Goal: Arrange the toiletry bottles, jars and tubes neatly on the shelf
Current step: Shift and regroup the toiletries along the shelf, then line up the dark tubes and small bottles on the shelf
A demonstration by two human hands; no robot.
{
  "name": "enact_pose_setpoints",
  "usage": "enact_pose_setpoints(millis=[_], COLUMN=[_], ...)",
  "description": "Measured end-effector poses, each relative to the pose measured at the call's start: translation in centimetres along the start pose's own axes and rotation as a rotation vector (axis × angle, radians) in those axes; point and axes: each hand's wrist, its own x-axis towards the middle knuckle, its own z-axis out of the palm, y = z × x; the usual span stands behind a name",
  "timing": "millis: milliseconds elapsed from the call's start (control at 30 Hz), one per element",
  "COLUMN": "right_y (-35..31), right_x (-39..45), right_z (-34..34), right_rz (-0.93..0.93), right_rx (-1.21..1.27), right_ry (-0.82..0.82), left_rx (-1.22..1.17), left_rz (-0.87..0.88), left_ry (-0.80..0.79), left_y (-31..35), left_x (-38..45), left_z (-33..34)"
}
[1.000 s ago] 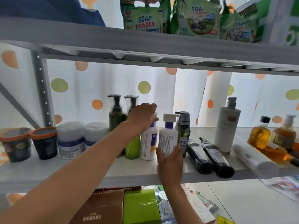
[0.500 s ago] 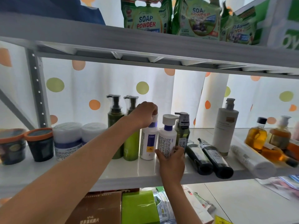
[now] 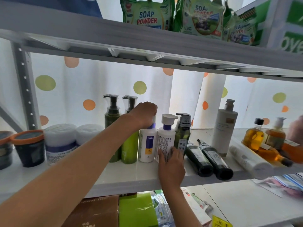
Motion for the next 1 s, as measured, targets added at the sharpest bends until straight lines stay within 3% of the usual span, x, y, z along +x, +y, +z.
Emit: enact_pose_setpoints(millis=[433, 600, 700, 833, 933, 1000], right_y=[-0.9, -0.5, 0.1, 0.3, 0.8, 1.6], right_x=[-0.1, 0.1, 0.5, 2.2, 4.3, 5.9], right_z=[-0.7, -1.7, -3.2, -6.4, -9.0, -10.2], right_rz=[0.052, 0.093, -0.011, -0.170, -0.112, -0.043], right_rx=[-0.133, 0.010, 0.053, -0.031, -0.228, -0.414], right_ry=[-0.079, -0.183, -0.147, -0.001, 0.025, -0.058], left_rx=[-0.082, -0.063, -0.150, -0.253, -0.250, -0.192], left_rz=[0.017, 0.036, 0.112, 0.263, 0.315, 0.308], left_ry=[0.077, 0.183, 0.255, 0.257, 0.216, 0.170], left_y=[-0.4, 0.2, 1.4, 3.8, 5.6, 6.7], left_x=[-1.1, -1.3, -1.0, -0.3, 0.8, 1.9], left_z=[1.1, 1.4, 0.9, 0.7, 1.2, 1.6])
